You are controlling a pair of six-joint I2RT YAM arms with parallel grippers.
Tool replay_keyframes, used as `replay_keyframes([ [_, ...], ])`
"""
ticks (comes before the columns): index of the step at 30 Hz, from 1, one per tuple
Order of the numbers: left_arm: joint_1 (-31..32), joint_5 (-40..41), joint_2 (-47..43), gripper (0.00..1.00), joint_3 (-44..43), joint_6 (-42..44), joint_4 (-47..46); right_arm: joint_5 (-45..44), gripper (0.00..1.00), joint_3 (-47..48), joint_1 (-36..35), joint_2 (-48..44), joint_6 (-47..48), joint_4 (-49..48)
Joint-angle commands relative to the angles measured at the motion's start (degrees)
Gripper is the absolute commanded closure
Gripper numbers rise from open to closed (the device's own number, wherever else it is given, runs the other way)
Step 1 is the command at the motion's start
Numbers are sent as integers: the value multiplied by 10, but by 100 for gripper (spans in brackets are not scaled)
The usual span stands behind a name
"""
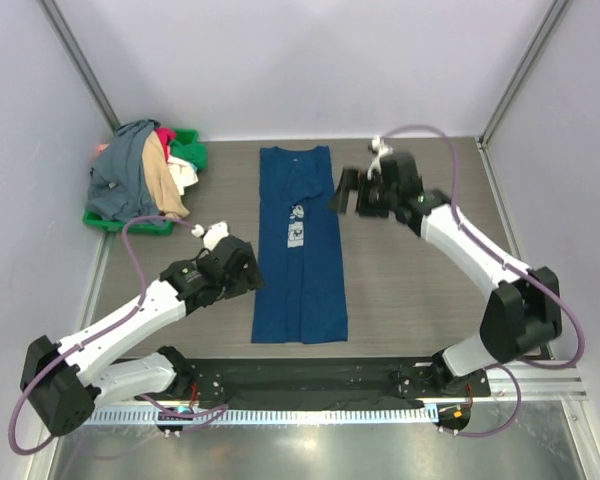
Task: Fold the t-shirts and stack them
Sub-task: Fold the tshirt
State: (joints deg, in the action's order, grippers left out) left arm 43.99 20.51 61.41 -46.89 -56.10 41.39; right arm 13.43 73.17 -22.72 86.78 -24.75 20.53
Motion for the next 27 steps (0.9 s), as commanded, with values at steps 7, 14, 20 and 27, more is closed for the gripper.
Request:
replay_keyframes([
  [7, -28, -71, -44, 21, 80, -12, -47, -34, 15, -299, -67, -149, -146, 21],
  [14, -28, -139, -82, 23, 159, -60, -87, -43, 27, -392, -156, -188, -218, -8],
  [20, 2, -158, -97, 25, 210, -101, -110, -62, 37, -438, -230, -200, -274, -32],
  [27, 65, -137, -96, 26, 239, -158, -124, -84, 55, -473, -276, -205, -308, -51],
])
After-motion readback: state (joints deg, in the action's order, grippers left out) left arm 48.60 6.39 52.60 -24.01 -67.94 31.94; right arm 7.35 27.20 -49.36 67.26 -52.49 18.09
